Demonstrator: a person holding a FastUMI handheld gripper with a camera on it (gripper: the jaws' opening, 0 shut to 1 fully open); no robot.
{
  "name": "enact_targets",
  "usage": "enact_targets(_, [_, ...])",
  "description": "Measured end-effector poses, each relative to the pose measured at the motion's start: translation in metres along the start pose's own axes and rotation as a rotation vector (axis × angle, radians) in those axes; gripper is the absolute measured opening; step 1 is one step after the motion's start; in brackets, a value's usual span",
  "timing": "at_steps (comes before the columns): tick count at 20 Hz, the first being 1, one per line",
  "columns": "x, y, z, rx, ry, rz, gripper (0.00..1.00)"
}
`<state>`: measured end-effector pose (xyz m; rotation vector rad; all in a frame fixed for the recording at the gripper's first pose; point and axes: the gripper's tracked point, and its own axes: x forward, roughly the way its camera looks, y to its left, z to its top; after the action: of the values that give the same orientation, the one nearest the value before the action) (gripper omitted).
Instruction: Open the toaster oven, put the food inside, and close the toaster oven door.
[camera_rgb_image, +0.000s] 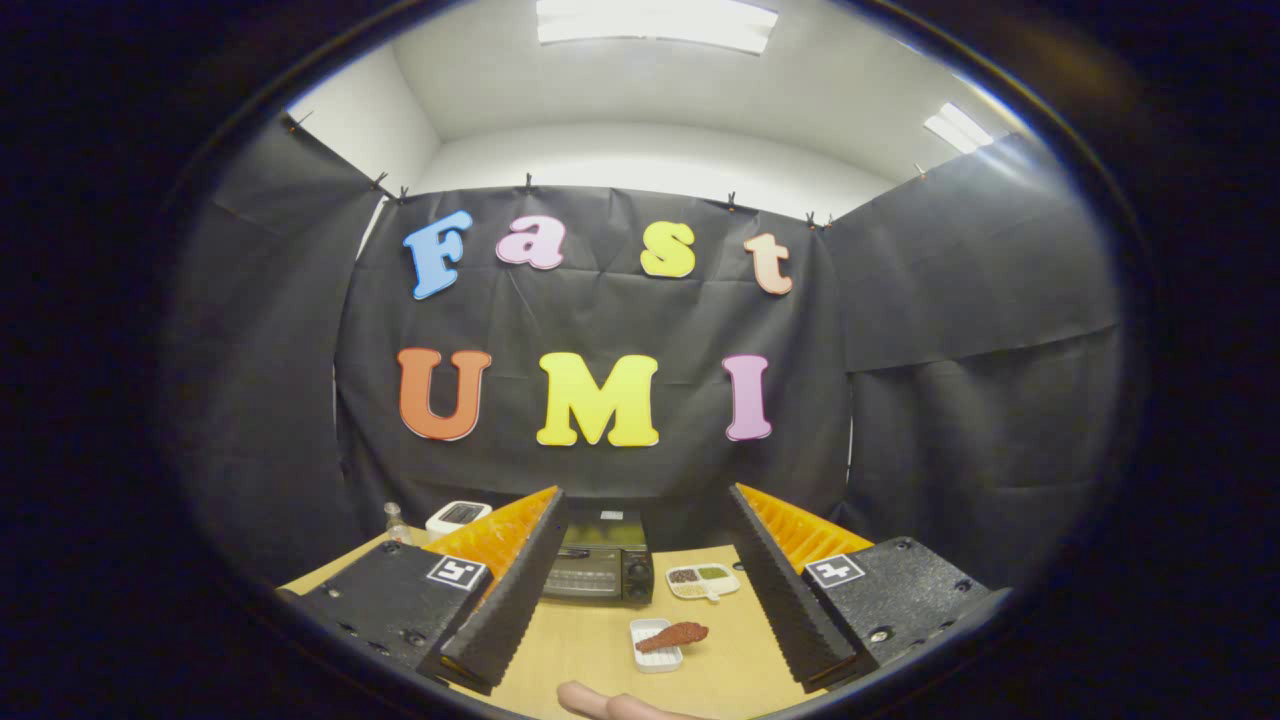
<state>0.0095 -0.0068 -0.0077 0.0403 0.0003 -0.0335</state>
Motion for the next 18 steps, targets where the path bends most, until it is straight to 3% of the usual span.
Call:
enact_targets(6, [0.026,0.005,-0.008,0.034,0.001,-0.014,1.0])
enact_targets(9, [0.053,0.022,-0.014,0.051,0.004,0.023,1.0])
enact_targets(14, [0.133,0.058,-0.026,0.087,-0.029,0.085,1.0])
enact_targets(18, [0.214,0.097,-0.083,0.079,0.117,0.108,1.0])
